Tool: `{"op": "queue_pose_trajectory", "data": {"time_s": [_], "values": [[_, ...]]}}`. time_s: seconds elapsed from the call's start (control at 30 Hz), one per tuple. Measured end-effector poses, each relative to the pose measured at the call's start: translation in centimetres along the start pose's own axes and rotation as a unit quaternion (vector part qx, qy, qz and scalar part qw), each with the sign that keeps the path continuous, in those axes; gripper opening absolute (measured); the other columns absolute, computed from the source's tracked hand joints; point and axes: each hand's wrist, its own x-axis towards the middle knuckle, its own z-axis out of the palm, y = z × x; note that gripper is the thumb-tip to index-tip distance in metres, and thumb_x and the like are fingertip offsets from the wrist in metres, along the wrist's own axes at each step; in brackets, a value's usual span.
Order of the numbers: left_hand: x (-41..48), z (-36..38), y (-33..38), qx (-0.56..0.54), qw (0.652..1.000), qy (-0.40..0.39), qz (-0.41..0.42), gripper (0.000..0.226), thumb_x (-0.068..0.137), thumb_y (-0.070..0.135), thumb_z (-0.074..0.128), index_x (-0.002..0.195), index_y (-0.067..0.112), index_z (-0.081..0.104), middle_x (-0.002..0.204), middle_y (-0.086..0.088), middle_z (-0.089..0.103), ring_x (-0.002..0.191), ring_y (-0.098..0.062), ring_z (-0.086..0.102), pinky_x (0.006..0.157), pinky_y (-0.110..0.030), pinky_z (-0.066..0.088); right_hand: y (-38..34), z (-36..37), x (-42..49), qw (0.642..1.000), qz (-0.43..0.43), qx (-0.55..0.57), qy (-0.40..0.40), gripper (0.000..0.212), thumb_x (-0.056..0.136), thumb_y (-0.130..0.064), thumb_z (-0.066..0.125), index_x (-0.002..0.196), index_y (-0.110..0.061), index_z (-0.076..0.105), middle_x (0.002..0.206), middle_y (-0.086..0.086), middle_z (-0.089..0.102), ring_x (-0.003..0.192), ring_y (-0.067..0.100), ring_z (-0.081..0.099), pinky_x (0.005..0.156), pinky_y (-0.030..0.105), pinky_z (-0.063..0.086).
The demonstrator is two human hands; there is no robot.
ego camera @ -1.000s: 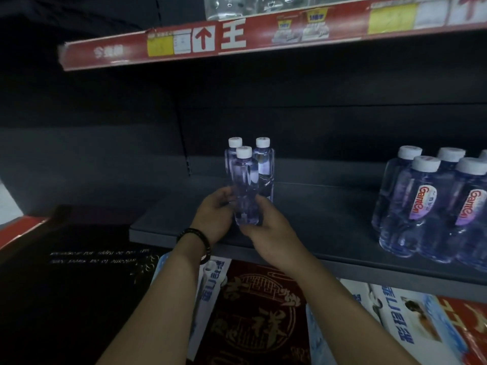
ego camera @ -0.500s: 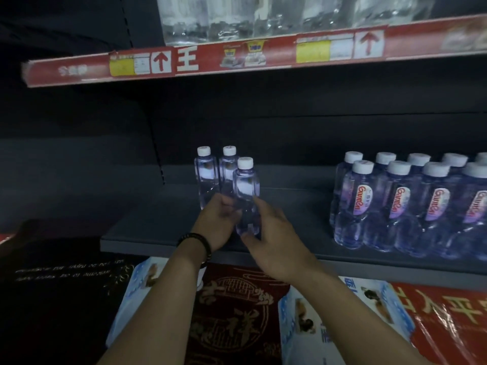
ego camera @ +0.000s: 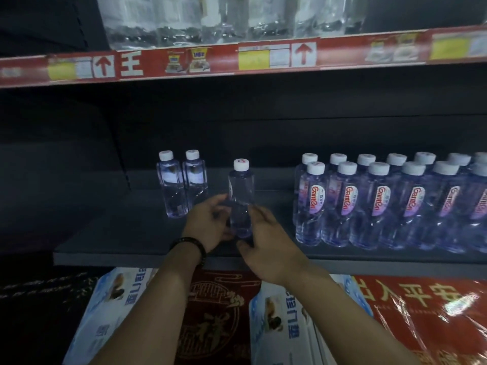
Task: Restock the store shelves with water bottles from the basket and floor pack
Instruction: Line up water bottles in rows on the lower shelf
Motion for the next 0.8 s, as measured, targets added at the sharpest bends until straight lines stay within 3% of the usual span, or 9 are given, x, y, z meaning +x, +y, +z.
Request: {"op": "queue_pose_trajectory", "data": {"time_s": [0.1,0.2,0.3,0.47,0.63,0.8], "values": [[0.5,1.1,0.1,-0.014,1.0,-0.001,-0.007,0.032,0.109,0.009,0.049,0.132,0.027,0.062,0.107,-0.007,0.073,0.075,-0.034,0.076,0.068,-0.044,0.067,0.3,-0.3,-0.4,1.0,0.014,-0.008,0.0,0.07,0.097,-0.027,0.062,0.159,-0.022,0.03,0.162,0.0,0.026,0.148,0.021,0.039,0.12,0.036,0.041],[1.0,1.7,-0.1,0.007,1.0,-0.02,0.009,0.031,0.11,0.014,0.048,0.132,0.029,0.065,0.107,-0.016,0.075,0.088,-0.039,0.077,0.075,-0.05,0.066,0.4,-0.4,-0.6,1.0,0.028,-0.004,-0.007,0.056,0.098,-0.023,0.062,0.149,-0.022,0.039,0.145,-0.001,0.032,0.128,0.021,0.053,0.108,0.028,0.047],[1.2,2.5,-0.1,0.051,0.998,-0.018,0.04,0.027,0.109,0.022,0.051,0.125,0.034,0.069,0.104,-0.009,0.078,0.094,-0.03,0.076,0.084,-0.045,0.065,0.1,-0.4,-0.6,0.999,0.038,0.007,-0.022,0.052,0.1,-0.022,0.063,0.146,-0.024,0.039,0.136,-0.001,0.032,0.113,0.018,0.058,0.101,0.026,0.05],[1.6,3.1,-0.2,0.079,0.996,0.007,0.049,0.017,0.105,0.031,0.059,0.119,0.031,0.07,0.11,0.01,0.074,0.103,-0.012,0.071,0.097,-0.042,0.058,0.3,-0.5,-0.8,0.998,0.048,-0.051,-0.006,0.071,0.1,-0.024,0.062,0.16,-0.015,0.025,0.15,0.002,0.023,0.123,0.025,0.057,0.104,0.034,0.053],[2.7,3.1,-1.0,0.049,0.998,0.0,0.044,0.006,0.1,0.032,0.064,0.1,0.032,0.07,0.108,0.006,0.075,0.104,-0.019,0.072,0.096,-0.053,0.059,0.4,-0.3,-1.0,0.995,0.06,-0.084,0.007,0.082,0.101,-0.027,0.062,0.164,-0.009,0.013,0.156,0.003,0.013,0.145,0.027,0.032,0.118,0.028,0.038],[3.4,4.2,-1.1,0.032,0.998,-0.026,0.045,0.006,0.097,0.037,0.069,0.098,0.033,0.064,0.103,0.004,0.077,0.102,-0.017,0.073,0.097,-0.052,0.059,0.2,0.2,-0.6,0.989,0.101,-0.107,0.001,0.076,0.1,-0.03,0.06,0.162,-0.008,0.021,0.159,0.011,0.018,0.144,0.03,0.039,0.115,0.038,0.046]]}}
